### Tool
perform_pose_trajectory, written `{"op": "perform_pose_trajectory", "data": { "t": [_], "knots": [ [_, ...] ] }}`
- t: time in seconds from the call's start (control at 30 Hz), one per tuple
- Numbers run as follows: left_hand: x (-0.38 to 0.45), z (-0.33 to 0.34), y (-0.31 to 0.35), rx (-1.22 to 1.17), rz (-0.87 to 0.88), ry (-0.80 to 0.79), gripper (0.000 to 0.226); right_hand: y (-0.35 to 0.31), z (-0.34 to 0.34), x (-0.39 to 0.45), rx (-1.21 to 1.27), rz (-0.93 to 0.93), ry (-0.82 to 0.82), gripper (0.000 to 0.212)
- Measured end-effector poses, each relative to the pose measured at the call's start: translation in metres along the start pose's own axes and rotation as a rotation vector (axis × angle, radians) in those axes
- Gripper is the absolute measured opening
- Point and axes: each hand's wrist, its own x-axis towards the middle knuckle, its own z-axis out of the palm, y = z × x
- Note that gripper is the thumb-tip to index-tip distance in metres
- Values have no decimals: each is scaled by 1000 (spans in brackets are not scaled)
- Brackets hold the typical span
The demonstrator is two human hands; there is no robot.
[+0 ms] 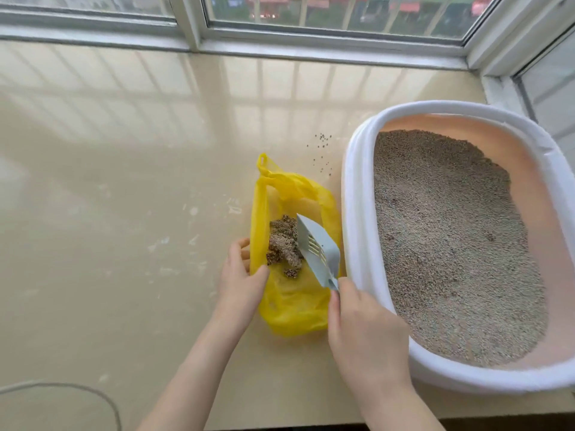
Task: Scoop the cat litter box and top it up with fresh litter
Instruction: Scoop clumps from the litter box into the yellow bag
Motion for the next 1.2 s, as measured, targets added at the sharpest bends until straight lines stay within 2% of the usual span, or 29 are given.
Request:
{"op": "perform_pose_trajectory", "data": {
  "t": [0.07, 0.13, 0.23, 0.37, 0.47, 0.57, 0.63, 0.73, 0.83, 0.9, 1.03, 1.2],
  "knots": [
    [-1, -1, 3, 1, 12, 23, 47, 1, 1, -3, -42, -14, 13, 18],
    [-3, -3, 8, 96, 67, 78, 49, 5, -4, -3, 37, 22, 3, 20],
    [-9, -2, 20, 203, 253, 168, 47, 16, -22, 1, 398, 184, -23, 17],
    [-22, 11, 43, 300, 493, 173, 40, 54, -54, 14, 969, 371, -24, 30],
    [-31, 29, 59, 372, 690, 140, 33, 103, -75, 24, 1119, 459, -1, 31],
    [-40, 51, 68, 418, 857, 36, 27, 167, -85, 29, 870, 378, 10, 27],
    [-45, 67, 69, 442, 948, -35, 24, 208, -85, 35, 550, 302, 17, 28],
    [-53, 89, 70, 454, 1054, -121, 16, 258, -85, 51, 14, 246, -108, 30],
    [-58, 107, 70, 488, 1113, -165, 14, 285, -86, 71, -365, 188, -214, 36],
    [-60, 116, 70, 510, 1150, -183, 16, 289, -89, 82, -598, 116, -244, 30],
    [-64, 130, 64, 562, 1178, -216, 23, 283, -86, 102, -785, -66, -295, 35],
    [-64, 135, 60, 627, 1155, -181, 29, 268, -86, 124, -819, -214, -372, 14]
  ]
}}
